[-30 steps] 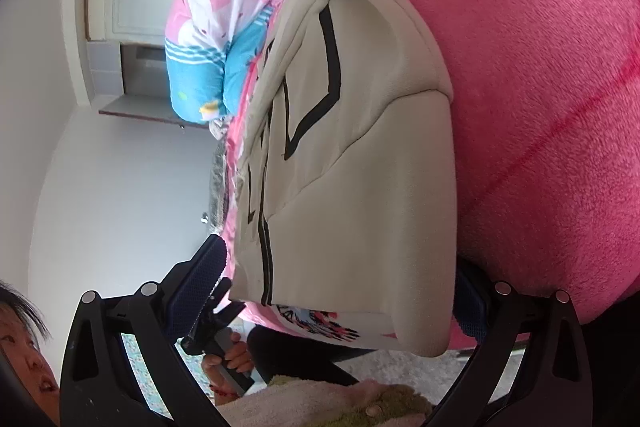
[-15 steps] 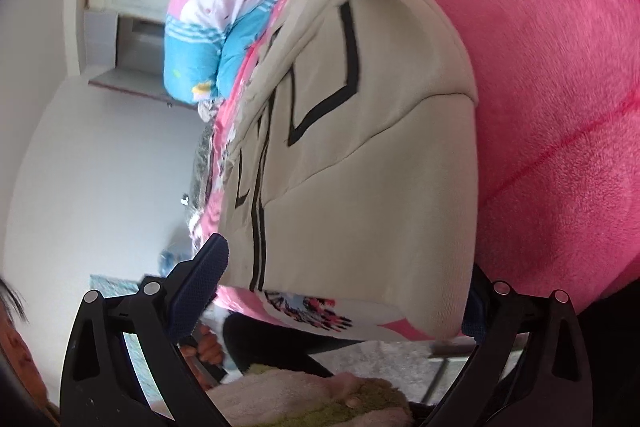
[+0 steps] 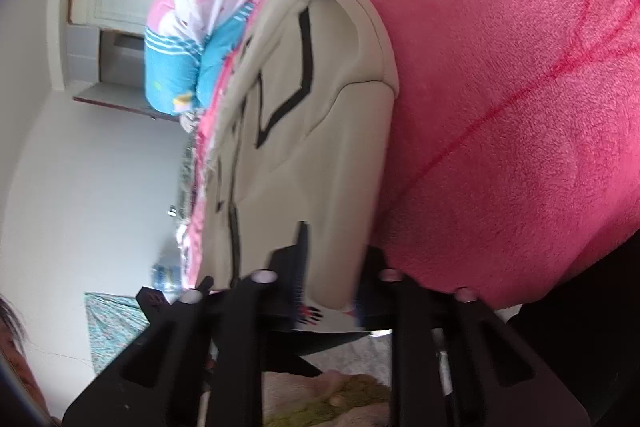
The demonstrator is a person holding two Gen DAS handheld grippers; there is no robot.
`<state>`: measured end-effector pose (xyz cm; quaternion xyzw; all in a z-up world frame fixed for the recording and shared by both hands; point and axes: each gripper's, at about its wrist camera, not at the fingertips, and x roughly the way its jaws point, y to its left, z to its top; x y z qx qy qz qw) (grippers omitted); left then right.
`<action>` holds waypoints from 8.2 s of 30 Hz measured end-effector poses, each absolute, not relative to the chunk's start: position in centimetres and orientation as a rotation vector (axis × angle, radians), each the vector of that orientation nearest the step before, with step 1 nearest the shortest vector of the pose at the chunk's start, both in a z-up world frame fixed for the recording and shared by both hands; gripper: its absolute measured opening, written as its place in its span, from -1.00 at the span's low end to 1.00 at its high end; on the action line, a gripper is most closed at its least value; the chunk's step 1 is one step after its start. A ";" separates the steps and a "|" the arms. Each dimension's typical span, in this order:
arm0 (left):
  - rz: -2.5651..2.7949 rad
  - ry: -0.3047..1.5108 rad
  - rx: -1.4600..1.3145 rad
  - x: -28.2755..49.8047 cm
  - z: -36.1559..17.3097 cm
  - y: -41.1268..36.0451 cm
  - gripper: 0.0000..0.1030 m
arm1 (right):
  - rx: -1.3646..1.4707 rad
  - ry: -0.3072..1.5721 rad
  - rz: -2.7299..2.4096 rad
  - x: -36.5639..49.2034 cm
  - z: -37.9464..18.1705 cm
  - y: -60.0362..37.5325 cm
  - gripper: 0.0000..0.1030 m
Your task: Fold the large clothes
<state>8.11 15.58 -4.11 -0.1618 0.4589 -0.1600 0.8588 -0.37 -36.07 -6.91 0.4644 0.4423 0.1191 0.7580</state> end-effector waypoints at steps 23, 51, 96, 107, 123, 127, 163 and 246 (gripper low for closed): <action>-0.433 0.667 -0.411 22.7 7.5 14.3 -0.91 | 0.976 0.729 0.387 14.1 5.3 -38.0 -0.89; -0.225 0.859 -0.401 47.5 3.5 12.3 0.31 | 0.988 0.822 0.133 34.7 0.4 -44.8 0.61; -0.074 0.550 -0.120 28.9 1.4 4.7 -0.66 | 0.692 0.671 0.039 23.3 -1.4 -36.5 -0.67; -0.235 0.837 -0.284 14.9 -0.9 12.1 -0.60 | 0.717 0.856 0.108 7.1 -5.6 -34.6 -0.46; -0.177 0.701 -0.290 11.9 2.7 19.0 0.30 | 0.243 0.828 0.203 11.1 5.7 -32.3 0.65; -0.303 0.726 -0.227 17.4 3.1 13.6 0.30 | 0.041 0.840 0.513 19.2 5.6 -22.0 0.59; -0.272 0.824 -0.237 21.9 -3.1 11.0 -0.08 | -0.650 0.964 0.633 26.9 -0.6 -4.7 -0.88; -0.542 1.039 -0.469 33.8 -6.5 15.5 -0.44 | 0.265 1.064 0.222 22.4 -4.2 -35.9 -0.03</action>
